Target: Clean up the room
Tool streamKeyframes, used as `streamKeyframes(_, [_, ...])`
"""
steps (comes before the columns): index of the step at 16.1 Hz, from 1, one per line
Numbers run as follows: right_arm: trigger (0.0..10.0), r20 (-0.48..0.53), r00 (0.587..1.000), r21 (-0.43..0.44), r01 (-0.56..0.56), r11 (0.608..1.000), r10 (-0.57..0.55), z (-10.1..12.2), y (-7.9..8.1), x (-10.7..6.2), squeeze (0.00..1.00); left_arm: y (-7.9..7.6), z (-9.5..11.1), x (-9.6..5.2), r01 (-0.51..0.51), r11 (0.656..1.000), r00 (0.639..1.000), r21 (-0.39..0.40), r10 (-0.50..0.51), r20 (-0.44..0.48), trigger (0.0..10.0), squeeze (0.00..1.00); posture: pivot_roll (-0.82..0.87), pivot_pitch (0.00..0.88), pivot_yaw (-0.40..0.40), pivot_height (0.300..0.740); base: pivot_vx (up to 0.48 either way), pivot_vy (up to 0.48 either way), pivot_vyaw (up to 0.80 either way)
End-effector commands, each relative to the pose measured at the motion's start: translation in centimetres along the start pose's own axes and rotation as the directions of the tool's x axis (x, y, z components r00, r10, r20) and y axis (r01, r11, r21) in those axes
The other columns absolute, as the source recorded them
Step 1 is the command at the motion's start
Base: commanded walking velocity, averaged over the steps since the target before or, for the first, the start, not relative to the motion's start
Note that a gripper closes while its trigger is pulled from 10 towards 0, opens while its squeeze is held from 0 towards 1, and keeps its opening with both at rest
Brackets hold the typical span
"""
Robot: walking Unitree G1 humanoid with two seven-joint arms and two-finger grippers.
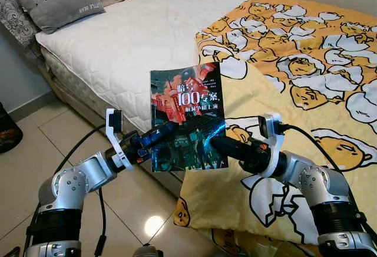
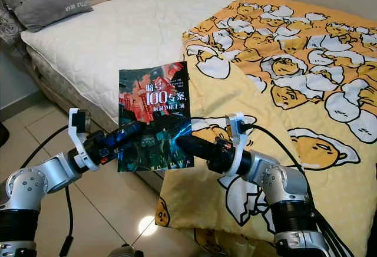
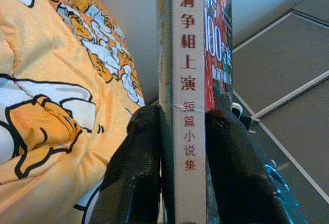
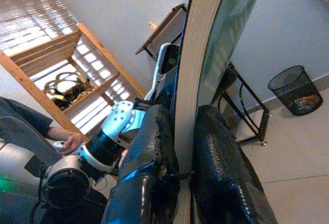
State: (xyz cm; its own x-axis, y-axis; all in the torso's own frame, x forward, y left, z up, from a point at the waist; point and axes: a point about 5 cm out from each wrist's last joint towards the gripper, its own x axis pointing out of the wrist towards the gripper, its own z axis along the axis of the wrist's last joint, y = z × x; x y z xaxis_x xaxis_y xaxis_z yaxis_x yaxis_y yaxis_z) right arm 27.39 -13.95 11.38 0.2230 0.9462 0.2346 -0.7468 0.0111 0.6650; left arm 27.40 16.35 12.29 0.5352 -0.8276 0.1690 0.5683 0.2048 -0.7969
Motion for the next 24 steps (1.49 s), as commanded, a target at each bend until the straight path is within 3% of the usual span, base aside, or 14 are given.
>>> streamKeyframes(1, [10.0,0.014,1.0,-0.038,-0.017,0.999,0.018,0.7,0.3,0.5,0.0,-0.4,0.0,0.3,0.02,1.0,1.0,0.011,-0.02,-0.004,0.0,0.0,0.02,0.0,0.069,0.74,0.0,0.0,0.0])
streamKeyframes(2, [10.0,0.018,1.0,-0.024,-0.011,1.0,0.012,0.7,0.2,0.5,0.0,-0.5,0.1,0.3,0.018,1.0,1.0,0.026,-0.018,-0.001,0.0,0.0,0.02,0.0,0.07,0.74,0.0,0.0,0.0])
streamKeyframes(3, [10.0,0.018,1.0,-0.021,0.001,1.0,0.0,0.7,0.0,0.5,0.15,-0.5,0.2,0.3,0.016,0.999,1.0,0.033,-0.016,0.001,0.0,0.0,0.02,0.0,0.07,0.74,0.0,0.0,0.0])
streamKeyframes(4, [10.0,0.016,0.998,-0.027,0.066,0.997,-0.065,0.6,-0.6,0.5,1.0,-0.7,0.5,0.3,0.013,0.999,1.0,0.033,-0.014,0.008,0.0,0.0,0.02,0.0,0.071,0.74,0.0,0.0,0.0])
streamKeyframes(8, [10.0,0.045,0.988,-0.051,0.15,0.987,-0.148,0.4,-1.3,0.0,1.0,-1.0,1.1,0.4,-0.03,0.995,0.999,0.099,0.028,0.019,0.0,0.0,0.02,0.0,0.075,0.74,0.0,0.0,0.0])
streamKeyframes(10, [10.0,0.158,0.91,-0.071,0.399,0.914,-0.384,1.1,-3.4,-1.3,1.0,-0.7,1.5,0.5,-0.14,0.971,0.99,0.195,0.136,0.033,0.0,0.0,0.02,0.0,0.078,0.74,0.0,0.0,0.0])
streamKeyframes(11, [10.0,0.229,0.811,-0.06,0.563,0.824,-0.538,1.5,-4.7,-2.8,1.0,-0.9,1.8,0.6,-0.195,0.938,0.981,0.287,0.191,0.045,0.0,0.0,0.02,0.0,0.08,0.74,0.0,0.0,0.0])
streamKeyframes(12, [10.0,0.265,0.757,-0.059,0.631,0.773,-0.598,1.8,-5.1,-3.6,1.0,-1.1,1.8,0.6,-0.211,0.914,0.977,0.347,0.209,0.043,0.0,0.0,0.02,0.0,0.08,0.74,0.0,0.0,0.0])
streamKeyframes(14, [10.0,0.324,0.64,-0.041,0.745,0.666,-0.696,2.0,-5.4,-5.1,1.0,-1.3,2.2,0.8,-0.332,0.796,0.942,0.506,0.309,0.133,0.0,0.0,0.02,0.0,0.083,0.74,0.0,0.0,0.0])
streamKeyframes(17, [10.0,0.368,0.619,-0.068,0.762,0.644,-0.693,2.1,-5.1,-4.7,1.0,-1.2,2.4,0.8,-0.472,0.69,0.881,0.549,0.396,0.26,0.0,0.0,0.01,0.0,0.087,0.74,0.0,0.0,0.0])
streamKeyframes(18, [10.0,0.391,0.591,-0.122,0.793,0.596,-0.706,2.0,-5.1,-4.2,1.0,-0.9,2.0,0.9,-0.539,0.626,0.84,0.563,0.45,0.304,0.0,0.0,0.01,0.0,0.086,0.74,0.0,0.0,0.0])
streamKeyframes(19, [10.0,0.407,0.579,-0.138,0.803,0.579,-0.706,1.9,-4.9,-3.6,1.0,-0.8,1.7,0.9,-0.578,0.597,0.814,0.557,0.476,0.334,0.0,0.0,0.01,0.0,0.085,0.74,0.0,0.0,0.0])
streamKeyframes(21, [10.0,0.426,0.587,-0.128,0.792,0.597,-0.688,1.3,-4.3,-2.5,1.0,-0.7,1.1,0.8,-0.604,0.553,0.791,0.574,0.505,0.346,0.0,0.0,0.0,0.0,0.078,0.74,0.0,0.0,0.0])
streamKeyframes(24, [10.0,0.441,0.567,-0.136,0.808,0.573,-0.696,0.6,-3.6,-1.8,1.0,-0.8,0.4,0.5,-0.619,0.543,0.779,0.567,0.519,0.353,0.0,0.0,0.0,0.0,0.073,0.74,0.0,0.0,0.0])
